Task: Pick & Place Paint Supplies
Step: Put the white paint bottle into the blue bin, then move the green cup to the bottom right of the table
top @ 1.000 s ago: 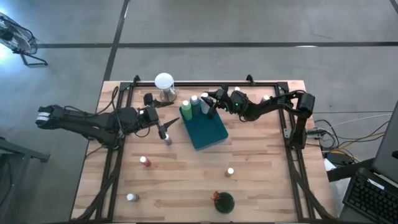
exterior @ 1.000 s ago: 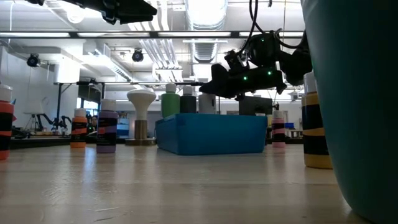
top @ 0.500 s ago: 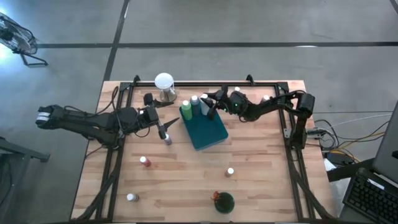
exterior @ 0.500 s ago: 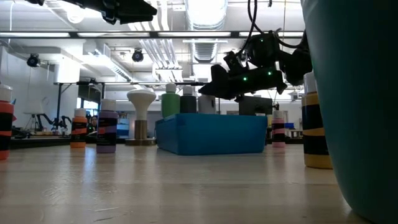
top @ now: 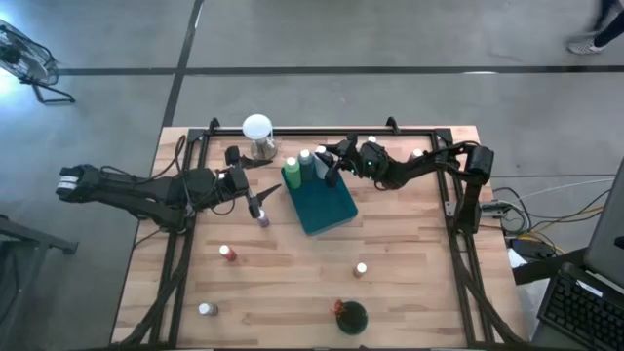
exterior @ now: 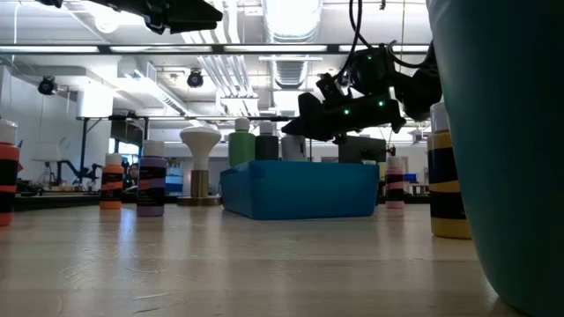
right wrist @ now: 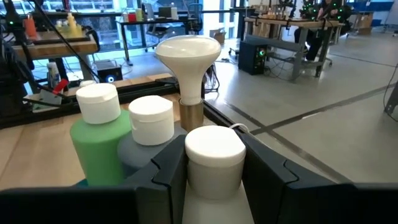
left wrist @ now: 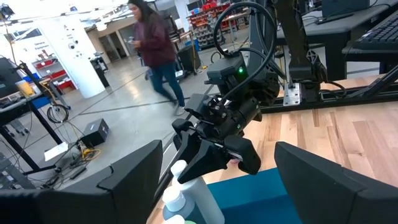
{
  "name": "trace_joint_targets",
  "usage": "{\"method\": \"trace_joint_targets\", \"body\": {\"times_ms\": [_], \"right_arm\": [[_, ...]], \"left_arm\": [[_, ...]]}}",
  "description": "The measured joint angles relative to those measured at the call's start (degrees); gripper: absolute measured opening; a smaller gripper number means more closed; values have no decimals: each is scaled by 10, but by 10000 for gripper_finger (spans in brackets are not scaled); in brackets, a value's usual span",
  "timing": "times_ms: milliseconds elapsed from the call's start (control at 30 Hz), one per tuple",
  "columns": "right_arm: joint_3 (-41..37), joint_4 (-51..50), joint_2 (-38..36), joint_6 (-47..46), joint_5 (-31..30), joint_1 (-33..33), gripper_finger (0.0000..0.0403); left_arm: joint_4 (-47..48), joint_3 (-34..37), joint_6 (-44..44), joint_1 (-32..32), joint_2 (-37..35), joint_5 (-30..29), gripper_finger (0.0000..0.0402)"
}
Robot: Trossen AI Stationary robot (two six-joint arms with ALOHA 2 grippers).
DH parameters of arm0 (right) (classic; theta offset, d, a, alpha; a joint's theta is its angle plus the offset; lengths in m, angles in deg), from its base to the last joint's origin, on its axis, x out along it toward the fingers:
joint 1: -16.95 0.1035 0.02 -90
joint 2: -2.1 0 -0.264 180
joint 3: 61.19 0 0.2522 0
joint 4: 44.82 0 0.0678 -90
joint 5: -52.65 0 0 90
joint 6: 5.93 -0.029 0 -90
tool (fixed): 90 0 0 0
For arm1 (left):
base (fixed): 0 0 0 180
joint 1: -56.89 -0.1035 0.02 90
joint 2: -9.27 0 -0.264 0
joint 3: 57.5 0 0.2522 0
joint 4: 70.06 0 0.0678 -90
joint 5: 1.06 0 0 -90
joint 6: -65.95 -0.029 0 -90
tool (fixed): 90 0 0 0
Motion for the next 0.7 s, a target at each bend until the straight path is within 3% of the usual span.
{"method": "trace_joint_targets", "body": {"times_ms": [67,333,700], "right_arm": [[0,0,0,0,0,0,118],[2,-1,0,-1,-1,-1,193],[11,-5,-23,24,1,-1,168]], "left_arm": [[0,0,0,0,0,0,314],[0,0,0,0,0,0,314],[0,0,1,0,0,0,314]]}}
